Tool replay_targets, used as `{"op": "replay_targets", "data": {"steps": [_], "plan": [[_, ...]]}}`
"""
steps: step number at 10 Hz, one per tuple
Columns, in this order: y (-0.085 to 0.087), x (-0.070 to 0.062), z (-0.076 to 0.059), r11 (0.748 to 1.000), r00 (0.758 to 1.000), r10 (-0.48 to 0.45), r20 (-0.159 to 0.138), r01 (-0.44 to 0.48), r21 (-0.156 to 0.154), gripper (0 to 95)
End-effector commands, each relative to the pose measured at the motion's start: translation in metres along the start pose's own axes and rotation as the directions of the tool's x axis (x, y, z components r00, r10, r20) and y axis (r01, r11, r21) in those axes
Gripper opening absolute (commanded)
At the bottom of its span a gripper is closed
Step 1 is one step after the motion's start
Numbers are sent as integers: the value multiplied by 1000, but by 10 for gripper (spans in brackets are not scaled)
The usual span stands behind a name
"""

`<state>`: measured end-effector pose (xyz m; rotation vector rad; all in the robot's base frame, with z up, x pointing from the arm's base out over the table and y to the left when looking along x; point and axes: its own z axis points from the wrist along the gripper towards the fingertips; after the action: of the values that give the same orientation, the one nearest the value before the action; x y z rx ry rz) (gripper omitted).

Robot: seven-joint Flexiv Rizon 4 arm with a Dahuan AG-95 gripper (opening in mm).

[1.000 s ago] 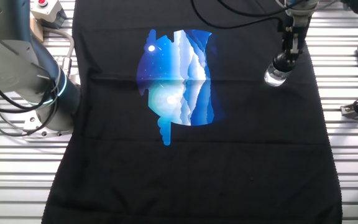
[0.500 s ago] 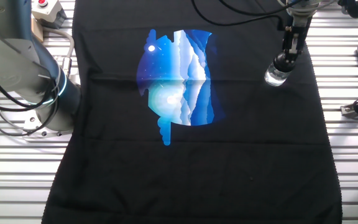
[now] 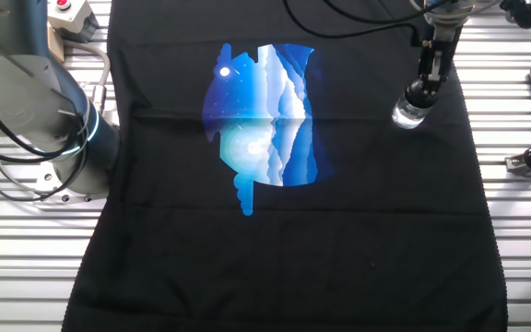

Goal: Screw the lid onto the jar

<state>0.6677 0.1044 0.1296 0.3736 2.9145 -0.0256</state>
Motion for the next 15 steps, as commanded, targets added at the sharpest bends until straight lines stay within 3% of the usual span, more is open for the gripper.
{"op": "replay_targets", "data": {"steps": [1,15], "plan": [[0,0,0,1000,1000,-1,-4,1,-3,0],[1,0,0,999,999,-51,-3,51,-1,0]]}}
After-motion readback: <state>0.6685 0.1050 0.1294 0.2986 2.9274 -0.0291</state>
